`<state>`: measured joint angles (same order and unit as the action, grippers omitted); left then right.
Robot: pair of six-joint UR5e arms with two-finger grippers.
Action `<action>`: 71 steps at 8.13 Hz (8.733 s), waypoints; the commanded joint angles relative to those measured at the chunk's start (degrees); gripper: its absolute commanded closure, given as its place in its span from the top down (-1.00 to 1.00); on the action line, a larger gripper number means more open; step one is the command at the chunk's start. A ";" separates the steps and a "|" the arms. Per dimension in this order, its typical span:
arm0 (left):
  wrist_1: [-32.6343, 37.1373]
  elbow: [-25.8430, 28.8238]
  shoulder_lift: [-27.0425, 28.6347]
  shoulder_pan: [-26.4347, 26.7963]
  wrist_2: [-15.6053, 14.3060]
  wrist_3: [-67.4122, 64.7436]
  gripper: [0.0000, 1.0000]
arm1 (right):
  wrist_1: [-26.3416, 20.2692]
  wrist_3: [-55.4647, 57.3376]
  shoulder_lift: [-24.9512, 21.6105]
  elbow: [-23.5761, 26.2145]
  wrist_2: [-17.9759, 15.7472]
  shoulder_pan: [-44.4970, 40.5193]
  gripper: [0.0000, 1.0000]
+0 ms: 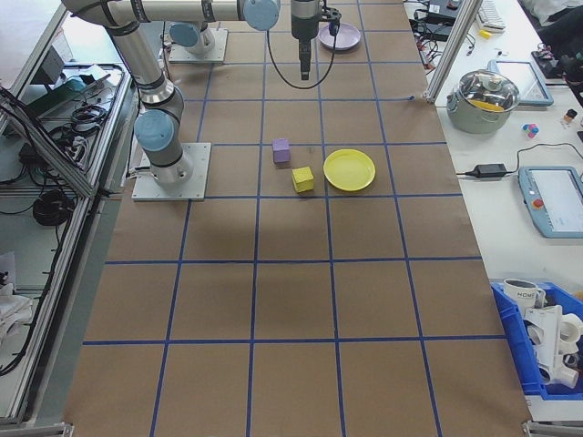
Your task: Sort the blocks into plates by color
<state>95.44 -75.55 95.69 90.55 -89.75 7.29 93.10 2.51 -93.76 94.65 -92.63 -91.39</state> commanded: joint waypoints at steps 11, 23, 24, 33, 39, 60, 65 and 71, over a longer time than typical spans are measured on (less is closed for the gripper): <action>0.72 -0.57 -0.33 0.07 0.37 -0.17 1.00 | 2.86 -25.71 14.73 5.87 -6.24 16.51 1.00; 0.72 -0.48 -0.06 0.07 0.28 -0.26 1.00 | 10.35 -29.76 28.02 7.56 -11.69 18.00 1.00; 0.72 -0.48 -0.06 0.07 0.28 -0.26 1.00 | 12.52 -29.76 27.93 7.56 -11.61 18.01 0.49; 0.72 -0.48 -1.37 0.07 0.19 -0.35 1.00 | 8.77 -25.89 18.71 0.46 -5.73 17.22 -0.98; 0.45 -0.83 -3.48 -0.10 1.07 0.09 1.00 | 18.33 -24.66 28.80 -6.59 0.52 13.88 -0.89; -3.06 -6.10 -8.67 0.07 -5.44 -6.68 1.00 | 2.86 -15.78 22.83 16.34 0.70 10.10 0.99; -2.54 -8.03 -11.31 0.07 -5.43 -8.42 1.00 | 4.64 -13.42 21.78 16.27 1.75 10.18 -1.00; -2.71 -7.33 -12.63 0.95 -1.07 -8.96 1.00 | 1.21 0.58 15.54 7.50 18.95 4.06 -1.00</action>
<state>92.78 -83.22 83.28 91.20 -94.23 -1.82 94.66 -4.59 -77.90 105.42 -79.89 -83.03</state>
